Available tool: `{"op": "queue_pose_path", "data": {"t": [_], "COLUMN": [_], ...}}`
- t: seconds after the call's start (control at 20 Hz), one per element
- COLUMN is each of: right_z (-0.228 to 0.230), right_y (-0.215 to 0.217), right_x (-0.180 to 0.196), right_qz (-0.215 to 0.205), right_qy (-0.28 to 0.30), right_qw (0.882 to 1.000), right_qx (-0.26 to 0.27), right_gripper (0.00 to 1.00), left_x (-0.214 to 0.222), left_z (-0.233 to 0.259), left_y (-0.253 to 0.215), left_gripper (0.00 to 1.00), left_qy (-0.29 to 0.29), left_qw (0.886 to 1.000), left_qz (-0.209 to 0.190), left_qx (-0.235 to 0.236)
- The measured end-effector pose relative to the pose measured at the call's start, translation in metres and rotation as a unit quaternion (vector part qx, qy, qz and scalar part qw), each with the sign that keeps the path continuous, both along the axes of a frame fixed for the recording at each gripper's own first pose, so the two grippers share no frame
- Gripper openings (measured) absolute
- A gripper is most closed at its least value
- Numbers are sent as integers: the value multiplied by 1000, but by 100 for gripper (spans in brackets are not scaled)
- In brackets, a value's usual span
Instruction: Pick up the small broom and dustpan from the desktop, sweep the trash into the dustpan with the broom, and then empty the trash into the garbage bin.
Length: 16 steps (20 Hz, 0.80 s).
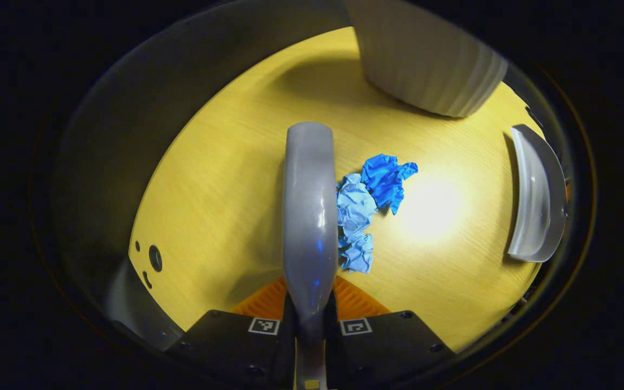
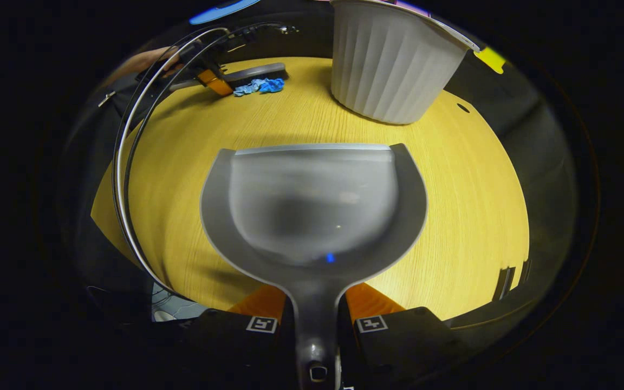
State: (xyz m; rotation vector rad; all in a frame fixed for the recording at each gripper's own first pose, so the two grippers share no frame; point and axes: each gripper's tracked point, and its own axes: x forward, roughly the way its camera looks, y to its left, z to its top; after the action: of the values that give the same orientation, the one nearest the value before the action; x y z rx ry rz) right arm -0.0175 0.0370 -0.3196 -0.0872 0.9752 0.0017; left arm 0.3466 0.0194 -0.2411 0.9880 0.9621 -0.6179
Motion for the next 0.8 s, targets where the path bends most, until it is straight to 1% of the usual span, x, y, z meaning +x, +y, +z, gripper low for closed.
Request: {"op": "queue_pose_path", "data": {"t": [0.05,0.1,0.15,0.2,0.3,0.35,0.4,0.5,0.6,0.75,0.8], "right_z": [-2,-2,0,1,0,0,-1,-2,-2,-1,0], "right_y": [0,1,2,2,1,-1,-5,-7,-10,-12,-12], "right_x": [1,0,1,-1,-1,-2,-2,0,-1,-3,-5], "right_qz": [7,15,22,27,38,44,49,58,66,85,91], "right_qy": [3,5,6,7,7,6,7,5,0,-12,-14], "right_qw": [1000,1000,1000,1000,999,999,999,998,998,996,996], "right_qx": [0,-2,-3,-2,-1,-4,-6,-8,-14,-22,-22], "right_gripper": [38,38,38,38,38,38,38,38,38,38,38], "left_x": [-3,-15,-26,-38,-67,-83,-97,-115,-140,-178,-190], "left_z": [3,2,0,-4,-9,-11,-13,-20,-28,-36,-37], "left_y": [-5,-14,-23,-32,-49,-59,-70,-75,-88,-104,-108], "left_gripper": [26,27,31,27,27,29,27,27,27,27,24], "left_qy": [6,7,10,18,44,53,61,74,92,140,157], "left_qw": [1000,999,997,996,994,993,991,987,984,979,977], "left_qz": [-20,-42,-64,-82,-98,-106,-116,-139,-152,-148,-145], "left_qx": [10,22,31,32,30,28,26,29,23,-7,-18]}}
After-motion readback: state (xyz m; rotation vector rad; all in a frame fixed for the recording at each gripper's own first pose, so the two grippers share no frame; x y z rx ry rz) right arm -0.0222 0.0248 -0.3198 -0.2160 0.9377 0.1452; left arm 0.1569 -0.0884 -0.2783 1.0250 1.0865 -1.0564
